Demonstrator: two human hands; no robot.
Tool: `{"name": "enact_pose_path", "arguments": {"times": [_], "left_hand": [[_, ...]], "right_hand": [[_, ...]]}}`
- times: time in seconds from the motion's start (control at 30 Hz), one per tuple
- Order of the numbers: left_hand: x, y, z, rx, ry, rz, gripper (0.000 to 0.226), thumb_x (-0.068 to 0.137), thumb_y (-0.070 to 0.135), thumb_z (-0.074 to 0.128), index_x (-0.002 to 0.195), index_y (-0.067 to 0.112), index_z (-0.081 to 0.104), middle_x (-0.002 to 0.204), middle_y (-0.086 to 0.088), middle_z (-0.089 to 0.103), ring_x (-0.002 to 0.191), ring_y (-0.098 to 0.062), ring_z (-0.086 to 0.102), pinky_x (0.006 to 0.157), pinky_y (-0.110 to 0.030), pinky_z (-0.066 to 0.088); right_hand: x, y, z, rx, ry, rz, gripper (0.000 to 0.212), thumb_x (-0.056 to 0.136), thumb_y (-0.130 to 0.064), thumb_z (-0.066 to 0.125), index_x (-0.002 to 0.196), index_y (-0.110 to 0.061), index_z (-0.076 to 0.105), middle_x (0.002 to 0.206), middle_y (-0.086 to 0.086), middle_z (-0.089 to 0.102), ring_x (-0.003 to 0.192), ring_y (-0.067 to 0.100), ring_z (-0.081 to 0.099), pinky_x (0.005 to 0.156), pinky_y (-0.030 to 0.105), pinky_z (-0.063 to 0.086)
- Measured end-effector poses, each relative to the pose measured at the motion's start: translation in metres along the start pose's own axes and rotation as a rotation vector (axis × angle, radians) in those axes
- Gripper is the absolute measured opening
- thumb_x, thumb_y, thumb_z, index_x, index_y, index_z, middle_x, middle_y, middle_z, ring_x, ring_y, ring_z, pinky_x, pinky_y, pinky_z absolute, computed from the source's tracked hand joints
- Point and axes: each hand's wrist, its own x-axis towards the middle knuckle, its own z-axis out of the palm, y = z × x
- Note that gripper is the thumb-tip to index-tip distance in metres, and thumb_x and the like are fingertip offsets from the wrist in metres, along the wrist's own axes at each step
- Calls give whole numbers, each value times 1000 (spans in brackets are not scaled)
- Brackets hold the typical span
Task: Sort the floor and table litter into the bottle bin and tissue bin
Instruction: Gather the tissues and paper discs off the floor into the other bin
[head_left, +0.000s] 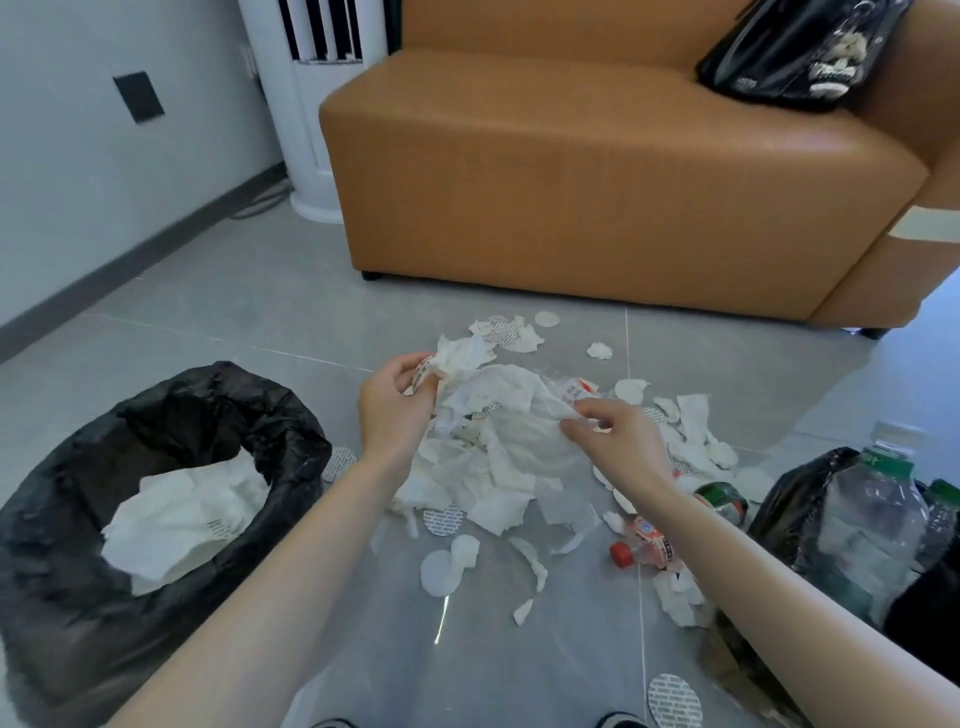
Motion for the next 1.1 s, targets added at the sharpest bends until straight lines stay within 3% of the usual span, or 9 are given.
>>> {"name": "enact_pose_path", "arguments": {"times": [0.07, 0.17, 0.3, 0.47, 0.57, 0.73, 0.93, 1.03, 1.1], "left_hand": [[-6, 12, -11, -4, 3, -5, 14, 86, 17, 67, 91, 30, 63, 96, 9, 69, 95, -13, 67, 82, -35, 57], [-15, 24, -28, 10, 11, -6, 14, 86, 17, 67, 95, 28, 63, 101, 4, 70, 90, -11, 67, 76, -31, 58], [-27, 36, -57, -9, 57, -19, 18, 89, 14, 65, 106, 20, 64, 101, 2, 70, 79, -3, 64, 50, -14, 51], [-30, 49, -98, -93, 159, -30, 23, 87, 8, 66, 109, 14, 65, 98, -1, 71, 81, -10, 67, 55, -19, 54], [-30, 51, -127, -94, 230, -33, 24, 87, 7, 65, 109, 14, 64, 97, 1, 71, 83, -10, 68, 65, -24, 57], [-28, 48, -176, -68, 362, -21, 22, 87, 8, 63, 108, 17, 62, 87, 11, 66, 79, -5, 63, 64, -24, 55], [-27, 23, -223, 19, 515, -50, 26, 87, 4, 55, 108, 18, 64, 100, 0, 68, 75, -9, 61, 65, -33, 57], [-25, 5, -236, 80, 504, -99, 33, 87, 3, 51, 116, 17, 59, 115, -5, 65, 78, -15, 61, 78, -42, 57], [-22, -2, -241, 120, 434, -154, 38, 92, 10, 51, 130, 17, 50, 130, -6, 56, 101, -21, 59, 84, -40, 54]], "right_hand": [[-4, -14, -2, 10, -5, 28, 15, 86, -22, 66, 98, -17, 74, 88, -8, 66, 77, 7, 56, 70, 23, 39], [-11, -30, -2, -31, 16, 22, 15, 85, -20, 63, 84, -9, 73, 85, 13, 71, 70, 23, 57, 63, 29, 38], [-19, -57, 0, -43, 33, -44, 19, 87, -21, 57, 72, -15, 67, 72, 9, 67, 70, 27, 62, 59, 28, 41], [-28, -104, 17, 36, -60, -136, 14, 87, -19, 58, 83, -14, 71, 80, 10, 69, 67, 24, 67, 62, 37, 57], [-35, -136, 38, 83, -139, -185, 13, 88, -18, 59, 84, -15, 70, 86, 6, 69, 67, 22, 66, 56, 33, 57], [-45, -185, 83, 150, -302, -224, 13, 88, -16, 61, 91, -13, 72, 86, 5, 67, 66, 15, 63, 54, 28, 57], [-58, -212, 140, 62, -483, -236, 21, 93, -11, 51, 100, -3, 68, 72, -5, 51, 54, 18, 63, 54, 25, 55], [-61, -208, 167, 124, -584, -164, 26, 96, -7, 46, 112, -1, 65, 86, 10, 60, 70, 20, 66, 77, 35, 59], [-63, -203, 177, 133, -705, -89, 35, 98, -7, 42, 129, -8, 57, 117, 13, 64, 101, 24, 66, 83, 29, 57]]}}
